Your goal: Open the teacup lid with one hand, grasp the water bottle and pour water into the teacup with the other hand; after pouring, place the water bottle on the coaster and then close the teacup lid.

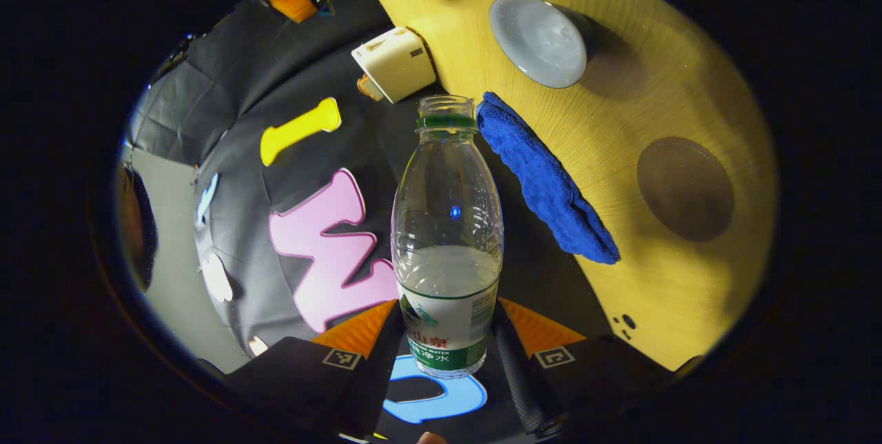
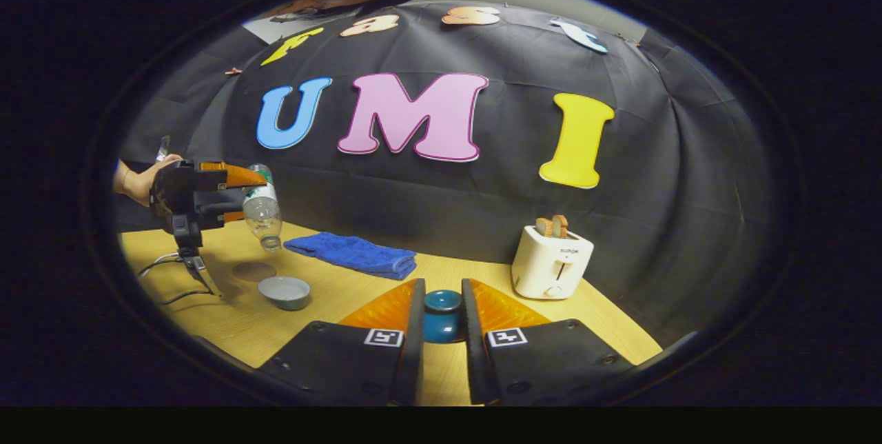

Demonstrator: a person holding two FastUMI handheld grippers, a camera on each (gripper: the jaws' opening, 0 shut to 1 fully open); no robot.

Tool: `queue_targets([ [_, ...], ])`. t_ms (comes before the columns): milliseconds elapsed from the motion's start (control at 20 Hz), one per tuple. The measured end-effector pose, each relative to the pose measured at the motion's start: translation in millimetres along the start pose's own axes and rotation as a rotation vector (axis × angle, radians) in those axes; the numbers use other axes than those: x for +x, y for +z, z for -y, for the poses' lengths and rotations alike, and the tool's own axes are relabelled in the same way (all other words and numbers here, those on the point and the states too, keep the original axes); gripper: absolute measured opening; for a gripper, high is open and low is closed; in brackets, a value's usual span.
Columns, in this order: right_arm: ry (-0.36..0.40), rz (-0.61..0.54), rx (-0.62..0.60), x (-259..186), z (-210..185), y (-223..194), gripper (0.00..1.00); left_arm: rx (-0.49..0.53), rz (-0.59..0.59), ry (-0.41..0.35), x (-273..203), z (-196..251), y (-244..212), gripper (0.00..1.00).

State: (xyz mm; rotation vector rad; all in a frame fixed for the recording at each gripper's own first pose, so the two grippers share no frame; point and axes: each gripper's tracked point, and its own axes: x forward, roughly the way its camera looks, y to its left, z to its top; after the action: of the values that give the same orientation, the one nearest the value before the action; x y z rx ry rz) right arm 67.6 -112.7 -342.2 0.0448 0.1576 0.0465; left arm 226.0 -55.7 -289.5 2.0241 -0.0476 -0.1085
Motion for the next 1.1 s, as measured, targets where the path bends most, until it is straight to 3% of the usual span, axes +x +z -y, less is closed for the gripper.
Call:
queue_targets([
  [150,-0.004,-0.004,-0.01,2.9,-3.9,-1.3,0.25,-0.222,-0.029,-0.063,-5.2,6.3,-3.9,0.76],
  [250,-0.007,-0.004,-0.009,4.0,-7.6,-0.6,0.25,-0.441,-0.046,-0.133,-8.7,11.8,-0.8,0.76],
  [300,-0.008,-0.003,-0.006,4.3,-9.4,0.5,0.34,-0.537,-0.049,-0.146,-10.7,12.8,1.4,0.75],
  [350,-0.009,-0.003,-0.005,6.5,-11.9,0.1,0.25,-0.649,-0.052,-0.149,-15.2,11.6,3.3,0.76],
  [400,-0.007,-0.007,-0.005,7.3,-15.0,0.1,0.3,-0.742,-0.052,-0.149,-18.1,10.0,3.4,0.76],
  [450,-0.005,-0.007,-0.007,8.8,-18.5,0.6,0.25,-0.856,-0.051,-0.15,-20.2,4.7,2.1,0.76],
  [550,0.002,-0.004,-0.013,10.5,-25.1,3.6,0.34,-1.094,-0.058,-0.151,-22.5,0.8,-3.9,0.76],
  [600,0.006,-0.003,-0.014,11.5,-28.7,4.6,0.25,-1.208,-0.062,-0.149,-25.8,-0.2,-7.0,0.76],
  [750,0.015,-0.004,-0.018,13.1,-38.4,4.3,0.25,-1.55,-0.057,-0.177,-21.8,0.1,-7.5,0.76],
  [800,0.019,-0.004,-0.015,14.6,-41.0,4.9,0.29,-1.664,-0.052,-0.198,-20.4,1.5,-3.6,0.76],
  [850,0.023,-0.004,-0.013,16.9,-44.9,5.5,0.25,-1.764,-0.051,-0.215,-23.4,4.8,-3.0,0.76],
  [950,0.032,-0.003,-0.01,19.6,-51.1,6.3,0.34,-1.917,-0.066,-0.231,-24.5,16.2,3.7,0.76],
  [1000,0.037,-0.002,-0.009,21.1,-53.6,6.6,0.29,-1.975,-0.072,-0.242,-25.6,20.9,9.5,0.76],
  [1100,0.047,-0.005,-0.008,25.0,-58.8,4.9,0.29,-2.071,-0.084,-0.266,-26.5,32.2,19.1,0.76],
])
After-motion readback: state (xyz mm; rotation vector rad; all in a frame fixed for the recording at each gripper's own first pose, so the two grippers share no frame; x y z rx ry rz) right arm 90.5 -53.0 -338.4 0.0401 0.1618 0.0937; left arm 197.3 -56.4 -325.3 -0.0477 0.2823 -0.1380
